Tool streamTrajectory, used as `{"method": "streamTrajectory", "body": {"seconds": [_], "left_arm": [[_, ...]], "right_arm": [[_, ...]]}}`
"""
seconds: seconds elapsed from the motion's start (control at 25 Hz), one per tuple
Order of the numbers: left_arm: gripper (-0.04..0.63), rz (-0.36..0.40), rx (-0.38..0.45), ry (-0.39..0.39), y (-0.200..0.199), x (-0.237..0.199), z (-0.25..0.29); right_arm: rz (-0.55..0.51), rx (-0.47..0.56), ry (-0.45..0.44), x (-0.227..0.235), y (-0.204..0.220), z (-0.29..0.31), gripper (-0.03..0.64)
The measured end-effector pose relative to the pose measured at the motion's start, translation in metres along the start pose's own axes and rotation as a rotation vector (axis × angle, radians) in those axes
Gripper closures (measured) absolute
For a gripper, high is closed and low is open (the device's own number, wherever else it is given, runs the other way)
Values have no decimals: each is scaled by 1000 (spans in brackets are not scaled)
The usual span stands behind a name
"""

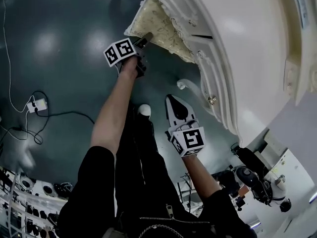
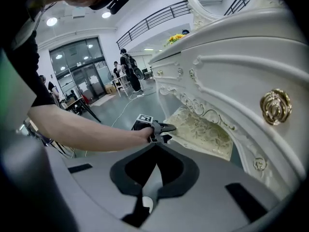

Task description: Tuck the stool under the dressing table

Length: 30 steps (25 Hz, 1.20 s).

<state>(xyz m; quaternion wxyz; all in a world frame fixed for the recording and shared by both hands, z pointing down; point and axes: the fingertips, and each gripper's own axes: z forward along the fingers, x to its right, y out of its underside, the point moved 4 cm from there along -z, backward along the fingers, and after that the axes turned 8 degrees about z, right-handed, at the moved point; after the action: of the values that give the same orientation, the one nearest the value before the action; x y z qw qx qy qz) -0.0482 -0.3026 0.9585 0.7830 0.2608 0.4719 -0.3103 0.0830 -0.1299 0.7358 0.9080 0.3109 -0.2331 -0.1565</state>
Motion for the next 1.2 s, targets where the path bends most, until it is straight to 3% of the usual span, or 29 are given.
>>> {"method": "streamTrajectory", "body": {"seconds": [0.64, 1.04, 1.12, 1.2], "left_arm": [[359, -43, -11, 58, 3, 33, 76], [352, -46, -35, 91, -3, 44, 96], [351, -32, -40, 102, -1, 45, 94], [351, 30, -60, 102, 0, 48, 91]], "right_arm": [[28, -22, 14, 9, 15, -10, 611], [25, -24, 44, 12, 19, -20, 611], [30, -21, 46, 11, 20, -21, 611], [32, -15, 47, 8, 18, -20, 611]]}}
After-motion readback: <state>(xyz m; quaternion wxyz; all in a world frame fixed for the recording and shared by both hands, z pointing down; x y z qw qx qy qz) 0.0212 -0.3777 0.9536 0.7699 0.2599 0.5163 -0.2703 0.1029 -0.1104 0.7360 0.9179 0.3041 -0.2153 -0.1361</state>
